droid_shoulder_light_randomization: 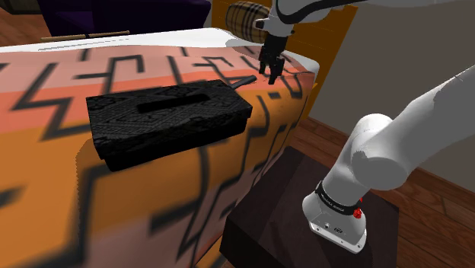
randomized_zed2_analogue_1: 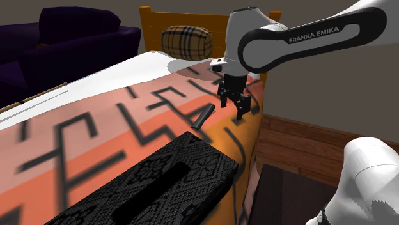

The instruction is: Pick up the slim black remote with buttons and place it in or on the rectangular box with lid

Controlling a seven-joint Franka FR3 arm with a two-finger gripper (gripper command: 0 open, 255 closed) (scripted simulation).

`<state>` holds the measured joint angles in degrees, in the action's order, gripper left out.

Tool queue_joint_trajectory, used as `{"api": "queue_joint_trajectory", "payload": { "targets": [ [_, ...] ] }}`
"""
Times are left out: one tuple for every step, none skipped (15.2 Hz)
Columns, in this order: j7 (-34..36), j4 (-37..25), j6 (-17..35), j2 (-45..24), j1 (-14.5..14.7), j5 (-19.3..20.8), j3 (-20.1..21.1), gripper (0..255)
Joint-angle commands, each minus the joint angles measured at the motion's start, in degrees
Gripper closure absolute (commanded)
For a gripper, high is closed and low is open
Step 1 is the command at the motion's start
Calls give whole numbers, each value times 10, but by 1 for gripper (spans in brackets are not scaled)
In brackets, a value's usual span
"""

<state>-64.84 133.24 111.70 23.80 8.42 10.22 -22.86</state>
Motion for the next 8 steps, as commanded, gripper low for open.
{"api": "queue_joint_trajectory", "payload": {
  "targets": [
    [-84,-31,27,-47,20,-10,-26,0],
    [-123,-45,38,-68,29,-18,-37,0],
    [-162,-60,49,-90,38,-28,-47,0],
    [-202,-75,59,-113,46,-39,-57,0],
    [-243,-91,67,-135,53,-52,-65,0],
    [-283,-107,75,-158,60,-67,-71,0],
    [-323,-124,81,-181,66,-82,-77,0],
    [-363,-142,87,-203,70,-99,-81,0]
  ]
}}
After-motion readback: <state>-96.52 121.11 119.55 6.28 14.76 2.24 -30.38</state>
